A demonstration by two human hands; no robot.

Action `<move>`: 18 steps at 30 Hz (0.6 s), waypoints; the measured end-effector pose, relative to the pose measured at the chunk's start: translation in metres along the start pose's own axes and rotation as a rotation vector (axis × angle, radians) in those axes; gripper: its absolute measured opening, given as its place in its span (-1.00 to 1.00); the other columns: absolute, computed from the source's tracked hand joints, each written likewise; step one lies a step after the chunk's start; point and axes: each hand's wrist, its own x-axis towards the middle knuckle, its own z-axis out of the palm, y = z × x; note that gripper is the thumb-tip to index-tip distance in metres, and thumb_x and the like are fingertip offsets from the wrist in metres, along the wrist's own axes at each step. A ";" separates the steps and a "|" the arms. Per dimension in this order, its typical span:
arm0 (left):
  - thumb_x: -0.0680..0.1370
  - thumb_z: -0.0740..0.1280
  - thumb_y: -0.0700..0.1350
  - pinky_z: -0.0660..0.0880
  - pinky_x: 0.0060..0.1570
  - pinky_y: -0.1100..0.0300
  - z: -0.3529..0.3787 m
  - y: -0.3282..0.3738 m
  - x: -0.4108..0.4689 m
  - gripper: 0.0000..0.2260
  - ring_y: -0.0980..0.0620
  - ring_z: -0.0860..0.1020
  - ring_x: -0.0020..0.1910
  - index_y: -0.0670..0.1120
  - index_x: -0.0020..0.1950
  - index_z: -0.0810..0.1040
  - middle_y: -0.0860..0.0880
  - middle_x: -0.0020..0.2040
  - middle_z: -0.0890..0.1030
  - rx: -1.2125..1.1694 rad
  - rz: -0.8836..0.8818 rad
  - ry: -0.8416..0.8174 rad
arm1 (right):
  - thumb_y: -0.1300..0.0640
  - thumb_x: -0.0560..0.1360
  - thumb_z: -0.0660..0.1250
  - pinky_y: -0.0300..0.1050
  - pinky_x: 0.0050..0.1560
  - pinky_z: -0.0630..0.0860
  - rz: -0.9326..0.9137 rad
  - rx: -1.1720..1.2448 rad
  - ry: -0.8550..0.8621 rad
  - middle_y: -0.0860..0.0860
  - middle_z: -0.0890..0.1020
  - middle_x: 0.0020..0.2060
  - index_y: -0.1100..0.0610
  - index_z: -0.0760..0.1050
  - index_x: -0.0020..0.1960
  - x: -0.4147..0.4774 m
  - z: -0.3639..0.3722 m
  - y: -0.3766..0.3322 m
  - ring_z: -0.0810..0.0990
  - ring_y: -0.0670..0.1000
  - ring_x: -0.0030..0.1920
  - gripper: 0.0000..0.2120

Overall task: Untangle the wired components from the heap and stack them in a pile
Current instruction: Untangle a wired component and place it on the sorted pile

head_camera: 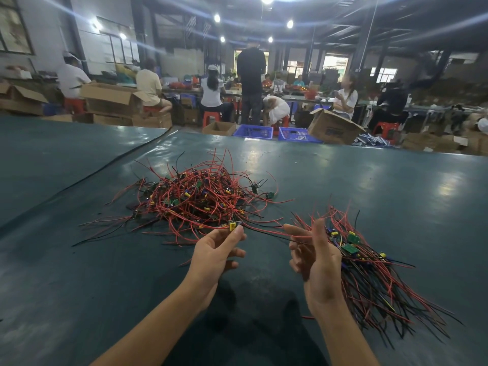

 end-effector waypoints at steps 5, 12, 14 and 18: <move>0.31 0.44 0.10 0.44 -0.43 0.27 0.001 0.004 -0.004 -0.68 0.09 0.55 -0.38 -0.10 -0.11 0.56 -0.03 -0.21 0.64 -0.095 -0.060 -0.221 | -0.53 0.31 -0.02 -0.25 -0.51 0.23 0.160 0.230 -0.044 0.00 0.47 -0.41 0.14 0.70 -0.11 0.001 -0.002 0.000 0.31 -0.08 -0.51 -0.15; 0.53 0.28 0.15 0.50 -0.13 0.13 0.004 0.000 -0.017 -0.56 -0.17 0.56 -0.04 -0.23 0.06 0.57 -0.18 -0.11 0.59 0.145 -0.219 -0.549 | -0.26 0.31 0.36 -0.12 -0.28 0.57 0.321 -0.245 -0.214 0.10 0.62 -0.42 0.14 0.71 -0.27 -0.011 0.020 0.009 0.59 0.06 -0.37 -0.55; 0.51 0.31 0.19 0.53 -0.09 0.13 0.001 0.004 -0.017 -0.63 -0.17 0.56 0.00 -0.12 -0.03 0.64 -0.16 -0.08 0.64 0.169 -0.216 -0.576 | -0.23 0.25 0.42 0.00 -0.16 0.60 0.344 -0.225 -0.227 0.14 0.67 -0.33 0.15 0.71 -0.21 -0.010 0.018 0.009 0.64 0.11 -0.27 -0.56; 0.48 0.37 0.21 0.48 -0.03 0.10 0.001 0.004 -0.015 -0.63 -0.07 0.56 -0.07 -0.09 -0.01 0.66 -0.13 -0.05 0.65 0.174 -0.194 -0.559 | -0.07 0.23 0.49 -0.09 -0.30 0.59 0.372 -0.092 -0.213 0.11 0.63 -0.38 0.11 0.68 -0.30 -0.008 0.015 0.009 0.61 0.05 -0.37 -0.77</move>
